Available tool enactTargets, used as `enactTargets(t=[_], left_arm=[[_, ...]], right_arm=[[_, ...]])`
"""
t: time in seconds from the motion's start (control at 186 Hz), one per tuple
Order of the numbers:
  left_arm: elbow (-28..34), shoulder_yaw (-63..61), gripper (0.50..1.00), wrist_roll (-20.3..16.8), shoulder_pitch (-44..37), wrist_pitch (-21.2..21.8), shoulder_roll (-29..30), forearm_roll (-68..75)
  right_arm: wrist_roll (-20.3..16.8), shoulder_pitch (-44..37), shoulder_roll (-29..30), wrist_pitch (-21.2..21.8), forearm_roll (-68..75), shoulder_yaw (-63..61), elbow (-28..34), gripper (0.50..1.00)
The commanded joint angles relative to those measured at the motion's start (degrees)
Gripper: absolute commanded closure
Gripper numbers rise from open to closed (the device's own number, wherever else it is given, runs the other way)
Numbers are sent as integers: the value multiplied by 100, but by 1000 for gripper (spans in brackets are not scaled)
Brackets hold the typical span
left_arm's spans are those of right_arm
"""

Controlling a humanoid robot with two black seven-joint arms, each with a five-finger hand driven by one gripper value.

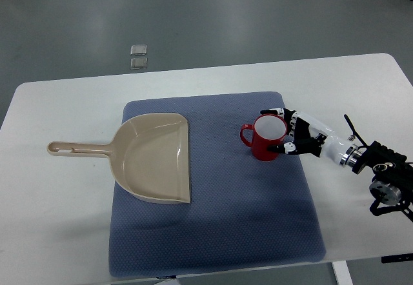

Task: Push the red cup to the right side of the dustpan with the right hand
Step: 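Push the red mug with the right hand toward the dustpan's edge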

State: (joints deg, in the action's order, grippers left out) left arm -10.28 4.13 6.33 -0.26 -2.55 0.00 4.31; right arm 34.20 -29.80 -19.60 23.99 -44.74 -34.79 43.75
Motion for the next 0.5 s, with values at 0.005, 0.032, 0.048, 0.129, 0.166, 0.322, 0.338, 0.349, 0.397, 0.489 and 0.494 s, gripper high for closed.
enactTargets(t=[0.005, 0.032, 0.048, 0.129, 0.166, 0.322, 0.338, 0.349, 0.397, 0.489, 0.494], left_arm=[[9, 0, 500, 0, -1, 0, 0, 0], [9, 0, 500, 0, -9, 0, 0, 0], [9, 0, 500, 0, -9, 0, 0, 0], [9, 0, 500, 0, -18, 0, 0, 0], [9, 0, 500, 0, -18, 0, 0, 0], [9, 0, 500, 0, -18, 0, 0, 0], [9, 0, 500, 0, -18, 0, 0, 0], [9, 0, 500, 0, -18, 0, 0, 0], [9, 0, 500, 0, -18, 0, 0, 0], [9, 0, 500, 0, -18, 0, 0, 0], [9, 0, 500, 0, -18, 0, 0, 0]], right_arm=[[-1, -9, 167, -26, 0, -1, -104, 564], [-1, -9, 229, -44, 0, 7, -122, 566], [-1, -9, 255, -52, 0, 7, -130, 564], [-1, -17, 343, -96, 0, 7, -174, 564], [-1, -35, 413, -96, 0, 7, -183, 564], [-1, -70, 571, -193, -9, 7, -201, 564], [-1, -70, 580, -202, 0, 7, -201, 564], [-1, -70, 589, -211, 0, 7, -201, 564], [-1, -79, 642, -219, 0, 7, -201, 566], [-1, -88, 721, -228, -9, 7, -218, 564], [-1, -88, 721, -228, -9, 7, -218, 564]])
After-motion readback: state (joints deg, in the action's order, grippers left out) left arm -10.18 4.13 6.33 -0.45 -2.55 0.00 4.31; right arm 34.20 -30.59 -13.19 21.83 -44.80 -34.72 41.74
